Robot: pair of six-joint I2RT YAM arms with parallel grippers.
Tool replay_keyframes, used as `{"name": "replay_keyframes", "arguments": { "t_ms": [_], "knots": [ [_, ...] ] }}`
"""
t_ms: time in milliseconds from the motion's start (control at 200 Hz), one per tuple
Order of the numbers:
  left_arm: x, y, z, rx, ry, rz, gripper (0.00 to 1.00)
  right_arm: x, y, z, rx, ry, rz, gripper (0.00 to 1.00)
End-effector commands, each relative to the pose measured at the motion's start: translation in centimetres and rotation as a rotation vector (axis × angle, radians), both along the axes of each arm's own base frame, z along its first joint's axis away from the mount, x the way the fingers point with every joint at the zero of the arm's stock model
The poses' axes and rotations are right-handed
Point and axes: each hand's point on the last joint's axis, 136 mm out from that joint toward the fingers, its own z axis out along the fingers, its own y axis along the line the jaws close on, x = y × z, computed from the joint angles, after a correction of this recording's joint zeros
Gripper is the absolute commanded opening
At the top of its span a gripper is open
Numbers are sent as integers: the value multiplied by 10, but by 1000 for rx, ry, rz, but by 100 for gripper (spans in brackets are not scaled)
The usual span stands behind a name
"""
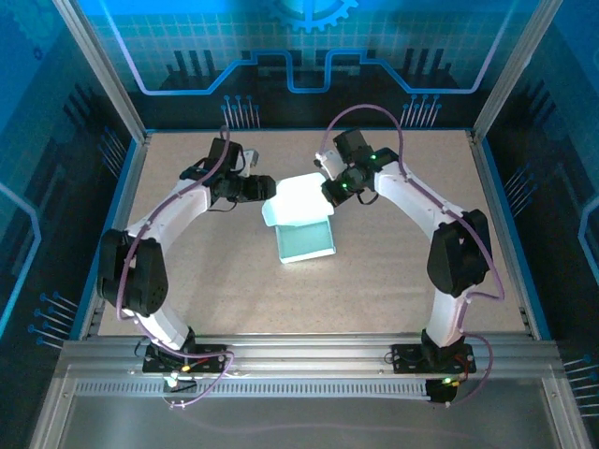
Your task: Fold the paper box
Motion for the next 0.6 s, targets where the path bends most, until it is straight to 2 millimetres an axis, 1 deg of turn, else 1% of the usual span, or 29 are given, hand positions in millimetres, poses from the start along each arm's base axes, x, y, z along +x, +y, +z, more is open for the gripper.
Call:
{"name": "replay_keyframes", "arguments": {
  "t_ms": [0, 65, 130, 175, 215, 380, 440, 595],
  "knots": [
    [-2, -10, 0, -12, 23, -76, 58, 5, 6, 12, 12, -46, 2, 0],
    [-4, -11, -5, -6, 38, -93, 52, 5, 5, 11, 7, -37, 2, 0],
    [-6, -9, -10, 9, 54, -98, 51, 6, 5, 10, 5, -31, -3, 0],
    [-8, -7, -13, 21, 68, -94, 46, 7, 4, 10, 6, -19, -13, 0],
    [-9, -6, -14, 29, 77, -94, 42, 8, 3, 8, 6, -3, -21, 0],
    [-14, -9, -15, 5, 90, -112, 31, 12, 2, 5, 12, 24, -32, 0],
    [-16, -10, -17, 2, 100, -114, 24, 12, 4, 4, 14, 29, -28, 0],
    [-17, -12, -20, -6, 113, -122, 19, 13, 4, 4, 15, 38, -28, 0]
  ]
}}
